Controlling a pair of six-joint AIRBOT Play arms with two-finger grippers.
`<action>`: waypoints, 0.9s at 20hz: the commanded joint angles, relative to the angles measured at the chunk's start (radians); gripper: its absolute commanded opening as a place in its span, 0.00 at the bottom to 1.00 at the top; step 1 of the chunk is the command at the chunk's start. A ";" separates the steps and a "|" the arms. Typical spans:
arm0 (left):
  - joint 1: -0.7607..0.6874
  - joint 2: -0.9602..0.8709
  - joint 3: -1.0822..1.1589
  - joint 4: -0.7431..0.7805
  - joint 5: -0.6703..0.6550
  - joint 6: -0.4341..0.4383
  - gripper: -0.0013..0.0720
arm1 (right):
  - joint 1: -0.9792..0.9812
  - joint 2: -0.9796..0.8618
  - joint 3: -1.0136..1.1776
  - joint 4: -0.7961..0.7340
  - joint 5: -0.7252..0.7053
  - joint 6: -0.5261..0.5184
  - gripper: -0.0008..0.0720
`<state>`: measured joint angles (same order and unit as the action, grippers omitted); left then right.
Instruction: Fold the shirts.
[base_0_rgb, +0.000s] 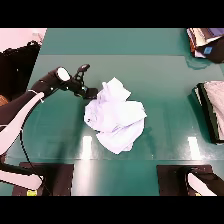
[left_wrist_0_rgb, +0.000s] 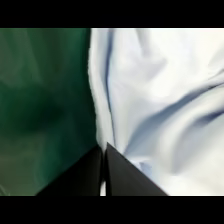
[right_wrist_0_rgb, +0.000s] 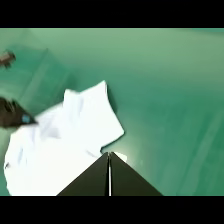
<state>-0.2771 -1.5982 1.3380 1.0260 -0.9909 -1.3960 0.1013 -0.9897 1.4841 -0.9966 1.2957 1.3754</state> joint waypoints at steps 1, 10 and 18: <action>0.001 0.038 0.135 0.076 -0.038 0.010 0.05 | 0.000 0.000 -0.165 0.000 0.027 0.002 0.04; 0.001 0.068 0.285 0.149 -0.099 0.010 0.05 | 0.016 -0.062 -0.800 0.167 -0.176 0.010 0.64; 0.001 0.068 0.285 0.149 -0.127 0.009 0.05 | 0.239 -0.368 -0.807 0.342 -0.292 -0.087 0.62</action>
<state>-0.2771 -1.5311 1.6215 1.1740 -1.1004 -1.3872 0.2783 -1.2686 0.6617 -0.7017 1.0397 1.3113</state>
